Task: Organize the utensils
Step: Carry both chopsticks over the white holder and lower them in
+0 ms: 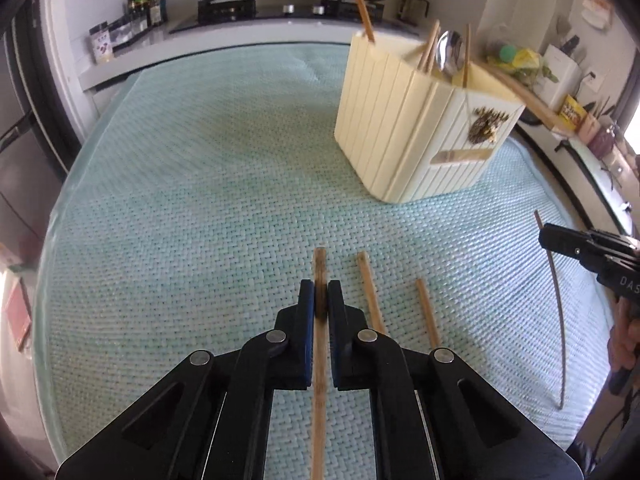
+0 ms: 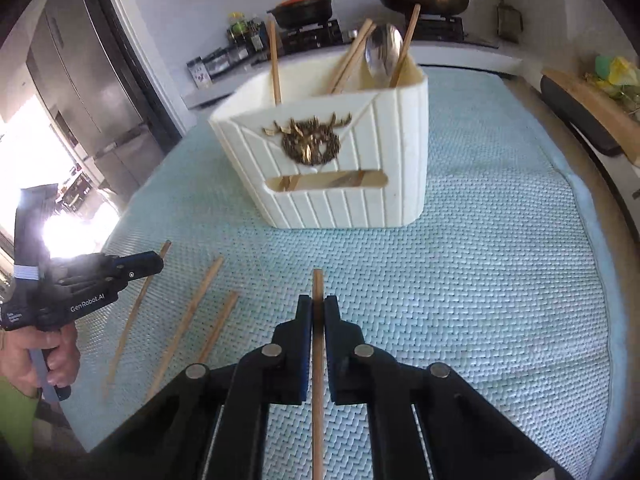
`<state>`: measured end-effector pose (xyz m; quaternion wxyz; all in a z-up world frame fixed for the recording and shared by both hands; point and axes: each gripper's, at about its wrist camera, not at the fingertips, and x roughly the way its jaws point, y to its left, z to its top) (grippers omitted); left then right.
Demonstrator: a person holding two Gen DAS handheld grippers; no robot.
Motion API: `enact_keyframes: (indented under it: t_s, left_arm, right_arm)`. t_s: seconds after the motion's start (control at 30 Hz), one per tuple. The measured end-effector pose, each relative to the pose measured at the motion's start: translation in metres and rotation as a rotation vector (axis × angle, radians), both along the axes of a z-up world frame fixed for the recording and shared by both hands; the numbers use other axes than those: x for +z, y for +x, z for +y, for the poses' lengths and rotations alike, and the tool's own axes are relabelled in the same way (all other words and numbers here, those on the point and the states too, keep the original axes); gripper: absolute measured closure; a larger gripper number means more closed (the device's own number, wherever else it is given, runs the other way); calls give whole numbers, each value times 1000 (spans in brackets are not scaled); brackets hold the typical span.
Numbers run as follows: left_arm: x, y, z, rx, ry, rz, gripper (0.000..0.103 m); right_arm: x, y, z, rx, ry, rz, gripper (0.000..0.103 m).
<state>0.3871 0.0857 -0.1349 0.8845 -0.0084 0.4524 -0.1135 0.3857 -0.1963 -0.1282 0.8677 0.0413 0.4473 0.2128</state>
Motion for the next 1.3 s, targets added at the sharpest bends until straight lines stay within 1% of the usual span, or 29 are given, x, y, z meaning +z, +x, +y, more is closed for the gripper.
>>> enact_keyframes:
  t_s: [0.13, 0.2, 0.3, 0.4, 0.5, 0.63, 0.73, 0.97, 1.17, 1.3]
  left_arm:
    - [51, -35, 5, 6, -62, -112, 98]
    - [74, -55, 7, 8, -88, -167, 98]
    - [102, -80, 8, 7, -124, -241, 98]
    - [120, -96, 5, 9, -160, -298, 98]
    - [131, -107, 5, 15, -185, -344, 98]
    - [145, -114, -1, 25, -172, -415, 98]
    - [152, -115, -4, 28, -184, -437, 98]
    - [161, -105, -6, 31, -223, -441, 99]
    - [185, -80, -11, 17, -223, -463, 99]
    - [211, -51, -17, 11, -234, -488, 99]
  right_arm:
    - [42, -29, -20, -13, 76, -105, 97]
    - [62, -47, -27, -16, 95, -164, 97]
    - [91, -74, -33, -15, 110, -255, 97]
    - [115, -92, -39, -13, 112, -342, 97]
    - [130, -108, -41, -18, 109, -419, 97]
    - [150, -124, -37, -28, 96, -509, 97]
    - [161, -127, -36, -32, 96, -542, 97]
    - [181, -126, -37, -32, 77, -588, 97]
    - [200, -101, -36, -34, 64, -612, 97]
    - [218, -75, -35, -43, 60, -639, 97]
